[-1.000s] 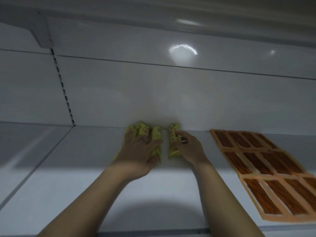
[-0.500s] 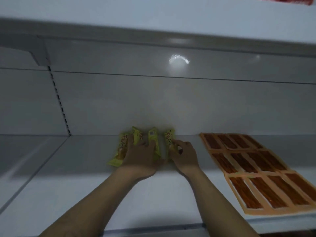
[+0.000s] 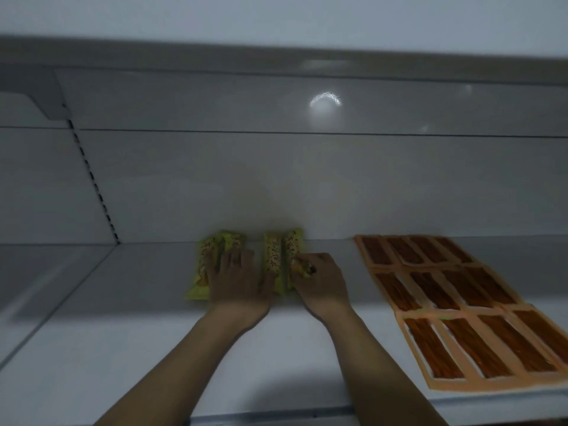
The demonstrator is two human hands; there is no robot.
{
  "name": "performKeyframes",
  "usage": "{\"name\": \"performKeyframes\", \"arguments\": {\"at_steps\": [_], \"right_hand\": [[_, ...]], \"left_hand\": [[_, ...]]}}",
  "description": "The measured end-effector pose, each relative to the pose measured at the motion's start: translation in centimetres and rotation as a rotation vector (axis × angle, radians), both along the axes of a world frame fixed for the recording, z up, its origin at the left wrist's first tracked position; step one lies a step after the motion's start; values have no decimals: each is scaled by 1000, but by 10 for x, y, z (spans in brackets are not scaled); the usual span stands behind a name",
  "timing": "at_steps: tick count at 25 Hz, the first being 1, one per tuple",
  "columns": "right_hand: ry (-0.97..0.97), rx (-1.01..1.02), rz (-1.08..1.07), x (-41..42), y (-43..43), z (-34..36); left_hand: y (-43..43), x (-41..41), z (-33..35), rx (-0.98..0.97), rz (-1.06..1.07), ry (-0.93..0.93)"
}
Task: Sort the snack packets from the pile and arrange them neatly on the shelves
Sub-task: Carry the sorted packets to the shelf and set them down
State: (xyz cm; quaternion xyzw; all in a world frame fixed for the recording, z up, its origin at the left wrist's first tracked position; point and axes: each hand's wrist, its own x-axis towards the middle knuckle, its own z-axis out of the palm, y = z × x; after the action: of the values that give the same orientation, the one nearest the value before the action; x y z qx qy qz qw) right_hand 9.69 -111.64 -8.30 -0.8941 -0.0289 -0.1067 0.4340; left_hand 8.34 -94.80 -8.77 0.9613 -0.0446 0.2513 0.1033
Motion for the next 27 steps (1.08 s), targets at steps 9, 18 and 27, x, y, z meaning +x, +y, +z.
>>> {"name": "performKeyframes", "arguments": {"at_steps": [9, 18, 27], "right_hand": [[2, -63, 24, 2, 0, 0], [-24, -51, -36, 2, -2, 0], [-15, -203, -30, 1, 2, -1]], "left_hand": [[5, 6, 2, 51, -119, 127], [6, 6, -4, 100, -162, 18], [5, 3, -4, 88, -198, 108]]}}
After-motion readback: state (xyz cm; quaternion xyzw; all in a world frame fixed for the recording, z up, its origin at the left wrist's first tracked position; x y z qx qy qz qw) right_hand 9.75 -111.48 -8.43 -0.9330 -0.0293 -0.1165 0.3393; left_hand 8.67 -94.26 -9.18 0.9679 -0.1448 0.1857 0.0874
